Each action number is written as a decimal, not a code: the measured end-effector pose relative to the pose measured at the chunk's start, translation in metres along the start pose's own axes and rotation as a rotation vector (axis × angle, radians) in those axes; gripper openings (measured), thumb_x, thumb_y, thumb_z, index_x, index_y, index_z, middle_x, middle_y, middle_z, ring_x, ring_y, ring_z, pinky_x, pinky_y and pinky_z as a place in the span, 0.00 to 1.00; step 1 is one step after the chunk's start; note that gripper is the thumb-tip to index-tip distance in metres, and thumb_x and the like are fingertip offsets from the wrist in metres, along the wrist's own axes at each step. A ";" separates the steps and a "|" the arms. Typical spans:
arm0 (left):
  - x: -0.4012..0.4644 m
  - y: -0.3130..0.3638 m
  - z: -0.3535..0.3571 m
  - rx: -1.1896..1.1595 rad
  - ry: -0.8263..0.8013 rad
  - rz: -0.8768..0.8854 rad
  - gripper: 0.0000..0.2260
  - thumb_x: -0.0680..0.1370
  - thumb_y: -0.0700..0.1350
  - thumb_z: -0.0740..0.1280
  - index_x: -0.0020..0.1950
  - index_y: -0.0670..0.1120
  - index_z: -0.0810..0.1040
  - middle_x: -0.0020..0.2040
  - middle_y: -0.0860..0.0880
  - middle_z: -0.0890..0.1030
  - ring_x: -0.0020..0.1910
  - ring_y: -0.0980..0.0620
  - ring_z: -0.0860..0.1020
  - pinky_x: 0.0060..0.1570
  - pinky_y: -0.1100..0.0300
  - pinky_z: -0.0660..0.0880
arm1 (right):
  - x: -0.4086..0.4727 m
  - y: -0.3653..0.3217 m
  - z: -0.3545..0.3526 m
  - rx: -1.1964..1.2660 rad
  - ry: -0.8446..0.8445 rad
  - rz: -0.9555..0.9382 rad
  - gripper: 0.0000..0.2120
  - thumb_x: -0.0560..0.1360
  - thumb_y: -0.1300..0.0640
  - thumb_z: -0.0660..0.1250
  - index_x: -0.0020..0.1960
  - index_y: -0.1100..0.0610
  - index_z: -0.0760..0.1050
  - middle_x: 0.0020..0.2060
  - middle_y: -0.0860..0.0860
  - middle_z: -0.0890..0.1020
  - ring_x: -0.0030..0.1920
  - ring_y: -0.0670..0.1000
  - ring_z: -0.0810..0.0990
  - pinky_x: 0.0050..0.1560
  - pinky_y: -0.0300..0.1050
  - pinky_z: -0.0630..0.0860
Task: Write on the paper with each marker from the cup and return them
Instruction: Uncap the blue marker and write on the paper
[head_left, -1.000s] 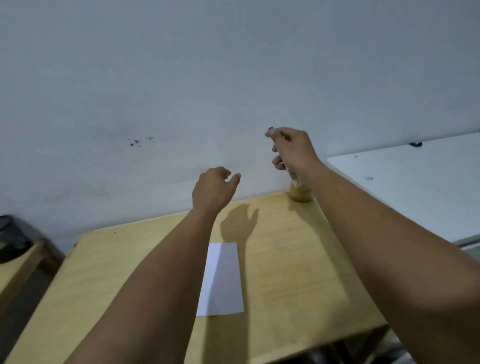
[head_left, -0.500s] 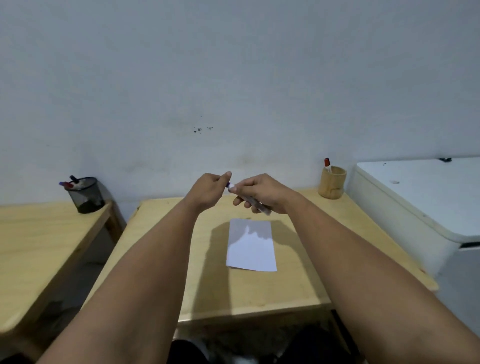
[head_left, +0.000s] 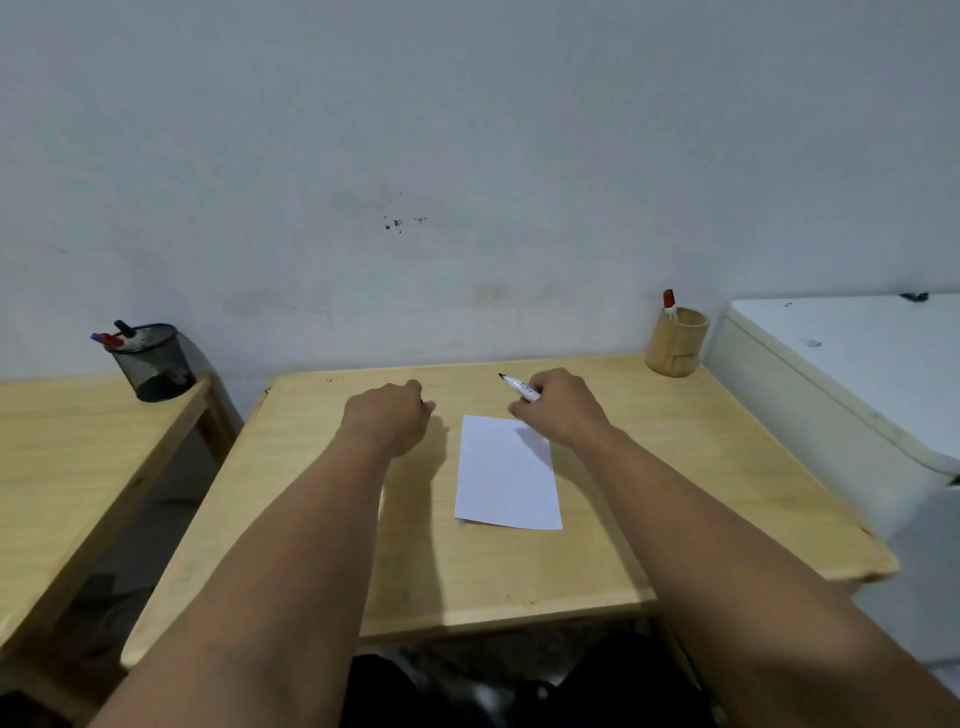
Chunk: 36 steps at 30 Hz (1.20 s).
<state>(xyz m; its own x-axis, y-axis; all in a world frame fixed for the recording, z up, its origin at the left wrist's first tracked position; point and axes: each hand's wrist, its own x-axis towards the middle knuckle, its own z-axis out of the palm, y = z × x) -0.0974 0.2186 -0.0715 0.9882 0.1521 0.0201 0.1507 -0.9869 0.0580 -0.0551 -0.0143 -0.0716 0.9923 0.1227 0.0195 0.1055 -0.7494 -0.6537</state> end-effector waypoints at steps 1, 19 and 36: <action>0.001 0.002 0.009 0.020 -0.021 -0.008 0.19 0.86 0.56 0.52 0.66 0.45 0.72 0.61 0.44 0.80 0.59 0.40 0.79 0.47 0.51 0.70 | -0.001 0.006 0.006 -0.041 -0.002 0.022 0.09 0.73 0.55 0.73 0.38 0.54 0.75 0.33 0.49 0.76 0.35 0.55 0.75 0.34 0.44 0.65; -0.042 -0.002 0.048 -0.095 0.334 0.404 0.17 0.79 0.55 0.62 0.63 0.48 0.79 0.59 0.50 0.81 0.53 0.43 0.78 0.45 0.51 0.75 | -0.019 0.022 0.014 0.502 0.095 0.072 0.17 0.80 0.62 0.62 0.66 0.48 0.74 0.45 0.55 0.84 0.40 0.58 0.82 0.39 0.54 0.78; -0.077 0.040 0.070 -0.117 0.046 0.302 0.29 0.81 0.68 0.53 0.77 0.56 0.68 0.82 0.50 0.63 0.79 0.46 0.60 0.71 0.43 0.59 | -0.024 -0.001 0.012 0.935 0.128 0.088 0.16 0.80 0.46 0.74 0.55 0.60 0.81 0.37 0.52 0.86 0.37 0.51 0.86 0.39 0.46 0.81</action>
<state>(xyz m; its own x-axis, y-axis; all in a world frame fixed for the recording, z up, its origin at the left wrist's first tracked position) -0.1655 0.1640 -0.1404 0.9849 -0.1421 0.0985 -0.1564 -0.9752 0.1568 -0.0795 -0.0087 -0.0800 0.9997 -0.0232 -0.0120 -0.0102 0.0796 -0.9968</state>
